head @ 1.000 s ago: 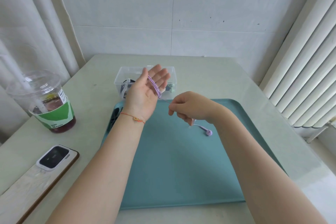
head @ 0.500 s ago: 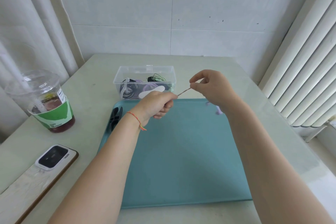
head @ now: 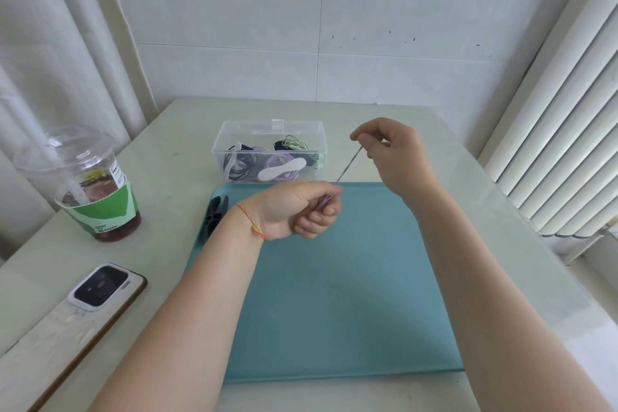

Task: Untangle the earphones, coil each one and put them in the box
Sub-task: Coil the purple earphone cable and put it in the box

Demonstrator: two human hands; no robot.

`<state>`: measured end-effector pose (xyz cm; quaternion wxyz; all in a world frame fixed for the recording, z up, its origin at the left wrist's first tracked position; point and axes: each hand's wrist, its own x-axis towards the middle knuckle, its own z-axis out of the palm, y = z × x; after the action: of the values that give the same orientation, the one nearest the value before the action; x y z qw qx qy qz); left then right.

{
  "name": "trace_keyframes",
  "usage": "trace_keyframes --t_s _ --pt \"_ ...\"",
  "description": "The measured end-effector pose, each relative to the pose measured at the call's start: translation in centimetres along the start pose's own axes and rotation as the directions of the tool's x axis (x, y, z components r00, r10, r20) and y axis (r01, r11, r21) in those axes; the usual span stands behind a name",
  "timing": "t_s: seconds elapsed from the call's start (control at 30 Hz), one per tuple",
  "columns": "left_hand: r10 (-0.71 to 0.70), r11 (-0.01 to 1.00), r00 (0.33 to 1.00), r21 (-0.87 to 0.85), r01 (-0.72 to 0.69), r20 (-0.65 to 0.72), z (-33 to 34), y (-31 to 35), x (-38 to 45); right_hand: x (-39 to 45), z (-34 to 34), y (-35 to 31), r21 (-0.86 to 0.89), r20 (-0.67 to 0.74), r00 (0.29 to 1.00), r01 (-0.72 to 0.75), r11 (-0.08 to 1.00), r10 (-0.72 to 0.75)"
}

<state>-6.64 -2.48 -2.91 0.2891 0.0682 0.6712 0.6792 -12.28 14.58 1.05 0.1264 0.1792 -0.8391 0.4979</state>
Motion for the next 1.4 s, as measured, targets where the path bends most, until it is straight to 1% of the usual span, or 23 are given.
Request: trace_keyframes --t_s 0.07,0.13,0.2,0.27,0.33,0.37,0.4,0.43,0.47,0.53,0.6,0.63,0.67,0.73,0.87,0.97,1.03,1.1,1.27,1.33,1.4 --pt "0.066 0.993 0.995 -0.098 -0.059 0.068 0.1 0.1 -0.2 0.0 -0.1 0.1 0.042 0.013 0.999 -0.04 0.998 0.039" --pt "0.179 0.96 0.977 -0.236 -0.147 0.117 0.1 0.3 -0.3 -0.1 0.0 0.3 0.084 0.062 0.993 -0.109 0.99 0.104" --pt "0.278 0.894 0.955 -0.391 -0.22 0.098 0.1 0.6 -0.2 -0.2 0.3 0.5 0.067 0.117 0.983 -0.148 0.987 0.139" --pt "0.346 0.782 0.938 -0.56 -0.273 0.026 0.2 0.9 0.0 -0.5 0.8 0.5 -0.026 0.171 0.977 -0.123 0.992 0.125" --pt "0.39 0.625 0.917 -0.709 -0.327 -0.079 0.3 1.1 0.2 -0.9 1.3 0.2 -0.099 0.258 0.959 -0.091 0.991 0.114" --pt "0.399 0.546 0.905 -0.756 -0.362 -0.145 0.2 1.1 0.4 -1.2 1.4 -0.1 -0.129 0.32 0.938 -0.097 0.987 0.134" --pt "0.4 0.483 0.89 -0.776 -0.407 -0.218 0.2 1.1 0.5 -1.5 1.6 -0.4 -0.153 0.388 0.907 -0.115 0.982 0.167" --pt "0.397 0.444 0.871 -0.769 -0.459 -0.29 0.2 1.0 0.7 -1.7 1.9 -0.7 -0.168 0.453 0.87 -0.131 0.977 0.195" --pt "0.398 0.435 0.848 -0.741 -0.511 -0.351 0.2 1.0 0.8 -1.9 2.1 -1.0 -0.175 0.505 0.838 -0.138 0.975 0.209" --pt "0.391 0.476 0.804 -0.649 -0.593 -0.448 0.1 0.8 1.1 -2.3 2.6 -1.5 -0.212 0.572 0.796 -0.093 0.973 0.201" --pt "0.378 0.563 0.759 -0.52 -0.643 -0.53 -0.3 0.6 1.4 -2.5 2.7 -1.9 -0.261 0.624 0.759 -0.025 0.965 0.188" --pt "0.376 0.606 0.736 -0.451 -0.655 -0.563 -0.6 0.5 1.4 -2.5 2.6 -1.9 -0.264 0.641 0.744 -0.017 0.964 0.189" --pt "0.374 0.643 0.717 -0.393 -0.657 -0.588 -0.9 0.5 1.4 -2.5 2.4 -1.9 -0.256 0.645 0.739 -0.028 0.966 0.192" --pt "0.37 0.706 0.706 -0.311 -0.636 -0.604 -1.1 0.4 1.3 -2.3 2.0 -1.8 -0.243 0.616 0.763 -0.053 0.969 0.196" --pt "0.349 0.843 0.738 -0.151 -0.517 -0.578 -0.4 0.5 1.1 -1.8 1.5 -1.8 -0.253 0.51 0.849 -0.007 0.967 0.139" --pt "0.291 0.935 0.79 -0.016 -0.355 -0.54 0.4 0.5 1.1 -1.5 1.4 -1.5 -0.236 0.439 0.895 0.028 0.971 0.081" --pt "0.233 0.971 0.833 0.068 -0.231 -0.502 1.0 0.5 1.1 -1.4 1.6 -1.3 -0.241 0.412 0.91 0.052 0.969 0.053" --pt "0.191 0.981 0.846 0.112 -0.156 -0.498 1.3 0.5 1.2 -1.4 1.7 -1.2 -0.227 0.401 0.915 0.059 0.972 0.038" --pt "0.084 0.996 0.881 0.011 -0.089 -0.465 1.7 0.8 0.7 -1.7 2.1 -1.1 -0.163 0.419 0.908 0.097 0.982 -0.02" --pt "0.063 0.997 0.903 -0.022 -0.08 -0.424 1.6 0.7 0.7 -1.8 2.2 -1.1 -0.104 0.462 0.887 0.071 0.992 -0.015" --pt "0.056 0.994 0.923 -0.062 -0.086 -0.381 1.3 0.5 0.7 -1.8 2.1 -1.1 -0.039 0.505 0.863 0.012 0.999 0.009"
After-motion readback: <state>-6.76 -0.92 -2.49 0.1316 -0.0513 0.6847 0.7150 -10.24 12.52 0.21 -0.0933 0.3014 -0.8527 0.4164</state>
